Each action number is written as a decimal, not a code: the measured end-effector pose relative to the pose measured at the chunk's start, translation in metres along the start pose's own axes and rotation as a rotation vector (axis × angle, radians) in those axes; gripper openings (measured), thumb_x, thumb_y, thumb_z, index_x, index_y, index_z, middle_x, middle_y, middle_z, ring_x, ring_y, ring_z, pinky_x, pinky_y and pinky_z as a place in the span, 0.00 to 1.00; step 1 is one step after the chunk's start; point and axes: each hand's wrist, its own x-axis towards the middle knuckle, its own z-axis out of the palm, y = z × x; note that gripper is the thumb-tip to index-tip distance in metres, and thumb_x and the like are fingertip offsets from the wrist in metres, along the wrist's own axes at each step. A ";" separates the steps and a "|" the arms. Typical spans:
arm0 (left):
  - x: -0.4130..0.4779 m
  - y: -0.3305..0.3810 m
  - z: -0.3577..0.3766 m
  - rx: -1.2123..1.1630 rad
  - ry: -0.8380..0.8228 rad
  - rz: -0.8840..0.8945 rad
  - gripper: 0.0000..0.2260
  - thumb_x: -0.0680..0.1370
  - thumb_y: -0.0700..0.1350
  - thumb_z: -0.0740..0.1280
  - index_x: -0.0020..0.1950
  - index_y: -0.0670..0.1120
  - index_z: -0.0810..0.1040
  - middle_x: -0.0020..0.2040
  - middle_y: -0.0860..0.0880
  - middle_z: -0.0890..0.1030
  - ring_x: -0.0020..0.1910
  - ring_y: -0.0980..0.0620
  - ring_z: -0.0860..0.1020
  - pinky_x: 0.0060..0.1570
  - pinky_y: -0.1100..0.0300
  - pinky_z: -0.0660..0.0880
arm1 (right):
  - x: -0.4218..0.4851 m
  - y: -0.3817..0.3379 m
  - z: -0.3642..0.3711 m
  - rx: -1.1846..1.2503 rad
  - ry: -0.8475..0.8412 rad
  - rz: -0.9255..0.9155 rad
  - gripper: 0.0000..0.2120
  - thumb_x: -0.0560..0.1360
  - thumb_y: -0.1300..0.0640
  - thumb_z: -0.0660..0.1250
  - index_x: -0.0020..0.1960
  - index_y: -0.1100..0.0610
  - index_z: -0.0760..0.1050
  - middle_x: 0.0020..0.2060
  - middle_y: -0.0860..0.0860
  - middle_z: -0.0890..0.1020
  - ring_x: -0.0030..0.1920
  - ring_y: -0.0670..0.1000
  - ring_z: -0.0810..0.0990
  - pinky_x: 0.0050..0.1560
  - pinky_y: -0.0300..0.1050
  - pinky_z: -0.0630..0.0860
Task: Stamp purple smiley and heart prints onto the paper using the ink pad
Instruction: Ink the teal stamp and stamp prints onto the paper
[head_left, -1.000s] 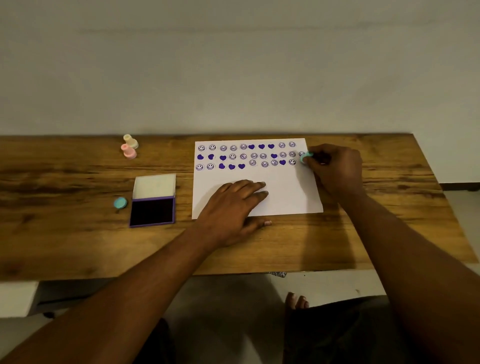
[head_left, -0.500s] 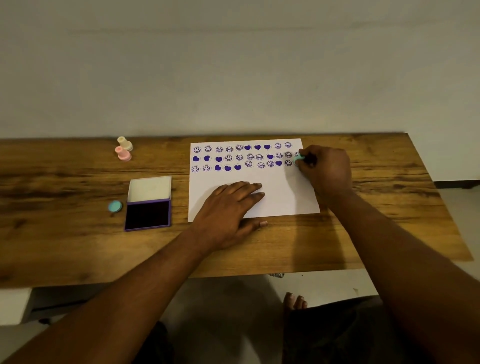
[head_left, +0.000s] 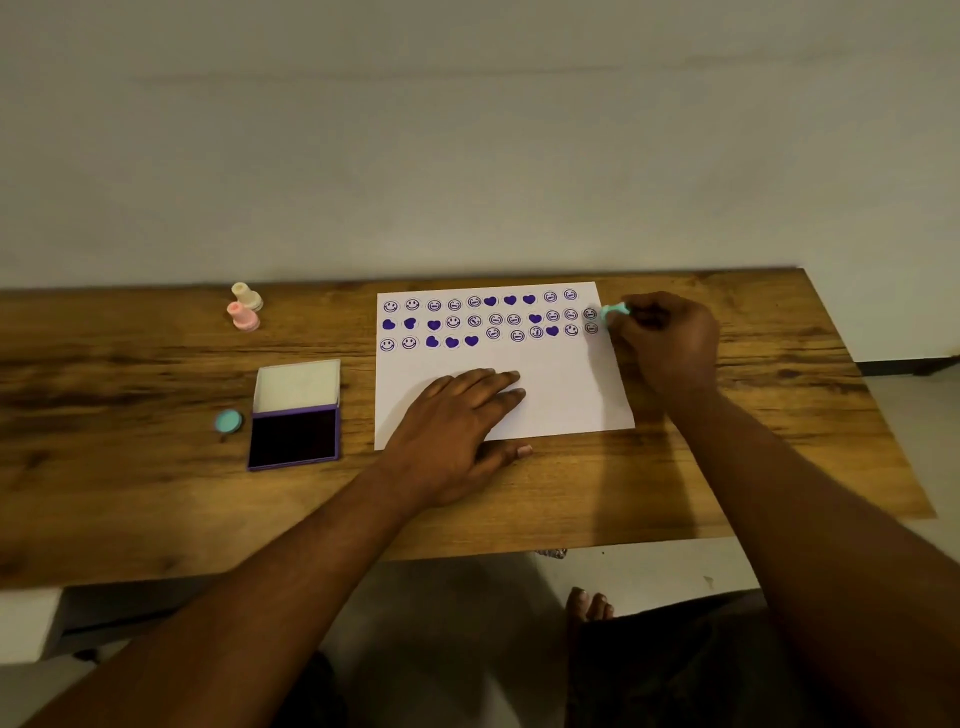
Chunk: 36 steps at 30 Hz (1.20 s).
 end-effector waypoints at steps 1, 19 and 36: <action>0.000 0.000 0.000 0.000 0.000 -0.001 0.37 0.80 0.73 0.46 0.84 0.55 0.62 0.84 0.55 0.59 0.83 0.51 0.56 0.78 0.52 0.48 | 0.001 0.003 -0.007 0.165 0.039 0.085 0.15 0.72 0.55 0.82 0.57 0.58 0.86 0.48 0.53 0.89 0.47 0.49 0.88 0.49 0.44 0.84; -0.009 0.002 -0.012 -0.005 0.123 0.039 0.34 0.83 0.69 0.52 0.85 0.52 0.59 0.85 0.52 0.59 0.83 0.50 0.57 0.79 0.50 0.50 | -0.004 -0.012 0.008 0.593 -0.004 0.404 0.14 0.73 0.62 0.80 0.57 0.64 0.84 0.47 0.58 0.89 0.45 0.52 0.89 0.46 0.42 0.86; -0.181 -0.151 -0.097 -0.030 0.348 -0.658 0.33 0.70 0.66 0.77 0.72 0.55 0.78 0.67 0.52 0.81 0.68 0.45 0.74 0.65 0.46 0.69 | -0.117 -0.150 0.194 0.492 -0.588 0.120 0.16 0.72 0.55 0.82 0.57 0.57 0.86 0.46 0.52 0.90 0.50 0.51 0.89 0.53 0.48 0.85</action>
